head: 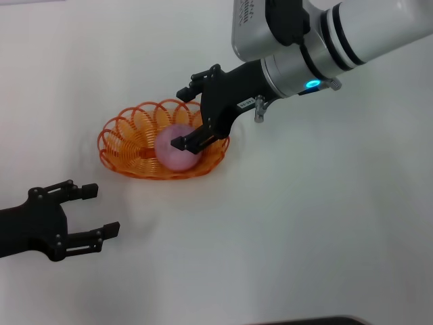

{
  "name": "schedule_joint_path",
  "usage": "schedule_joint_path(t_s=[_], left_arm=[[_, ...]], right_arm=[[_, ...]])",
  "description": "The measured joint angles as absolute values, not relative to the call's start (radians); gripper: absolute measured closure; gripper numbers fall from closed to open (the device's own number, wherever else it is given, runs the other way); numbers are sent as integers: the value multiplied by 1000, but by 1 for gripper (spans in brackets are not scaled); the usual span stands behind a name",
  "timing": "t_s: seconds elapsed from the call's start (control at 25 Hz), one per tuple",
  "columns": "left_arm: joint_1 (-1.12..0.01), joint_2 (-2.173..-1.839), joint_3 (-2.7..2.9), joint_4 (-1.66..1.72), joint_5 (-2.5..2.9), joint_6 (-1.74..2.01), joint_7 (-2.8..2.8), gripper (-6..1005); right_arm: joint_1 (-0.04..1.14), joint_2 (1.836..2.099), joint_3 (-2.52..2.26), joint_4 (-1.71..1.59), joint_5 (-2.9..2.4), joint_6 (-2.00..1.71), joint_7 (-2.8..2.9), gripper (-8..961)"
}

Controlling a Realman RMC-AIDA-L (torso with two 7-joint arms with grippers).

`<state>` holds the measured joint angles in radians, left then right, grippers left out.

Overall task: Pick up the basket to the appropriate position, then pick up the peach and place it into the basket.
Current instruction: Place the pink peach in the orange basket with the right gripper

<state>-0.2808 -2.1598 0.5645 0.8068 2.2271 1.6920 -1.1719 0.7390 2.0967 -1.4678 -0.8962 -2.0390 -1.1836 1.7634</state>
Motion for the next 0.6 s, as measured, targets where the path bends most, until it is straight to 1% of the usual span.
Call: schedule_joint_path(t_s=[0.08,0.44,0.6], left_arm=[[-280,-2160,564,807,2227,1692,-1172,174],[-278,-2160,556,807,2219,1692,-1172,175],[-281,-2160,555,806,2218,1693,-1172,175]], right_arm=[[726,2094,-1463,-910,-2016,-1191,1753,22],[562,2090,-1299,-1046,-1937,-1291,1656,22],[519,2089,-1212,-1053,-1923,-1344,1619,23]])
